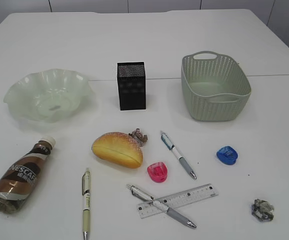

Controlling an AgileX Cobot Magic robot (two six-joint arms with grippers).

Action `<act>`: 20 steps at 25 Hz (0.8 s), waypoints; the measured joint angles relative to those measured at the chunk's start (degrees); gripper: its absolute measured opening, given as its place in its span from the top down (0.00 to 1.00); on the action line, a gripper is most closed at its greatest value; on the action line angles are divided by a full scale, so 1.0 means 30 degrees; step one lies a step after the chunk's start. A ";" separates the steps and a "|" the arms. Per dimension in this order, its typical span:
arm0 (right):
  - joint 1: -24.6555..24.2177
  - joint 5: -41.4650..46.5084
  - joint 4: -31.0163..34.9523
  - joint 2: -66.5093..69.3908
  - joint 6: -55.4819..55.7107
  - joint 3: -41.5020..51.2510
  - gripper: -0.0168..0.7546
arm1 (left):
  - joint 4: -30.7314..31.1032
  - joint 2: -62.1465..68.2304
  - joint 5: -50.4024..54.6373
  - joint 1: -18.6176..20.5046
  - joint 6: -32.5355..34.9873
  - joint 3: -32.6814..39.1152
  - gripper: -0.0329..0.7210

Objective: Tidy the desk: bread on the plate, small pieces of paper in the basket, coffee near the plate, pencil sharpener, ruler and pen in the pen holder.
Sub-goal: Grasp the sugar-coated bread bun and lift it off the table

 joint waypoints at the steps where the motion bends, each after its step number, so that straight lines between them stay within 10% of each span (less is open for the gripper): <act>1: 0.0000 0.0000 0.0238 0.0000 0.0147 0.0000 0.39 | 0.0000 0.0000 0.0000 0.0000 0.0000 0.0000 0.55; 20: 0.0000 0.0956 0.0461 0.9682 0.3763 -0.2293 0.39 | -0.0124 1.1858 0.0870 0.0000 0.0000 -0.6258 0.43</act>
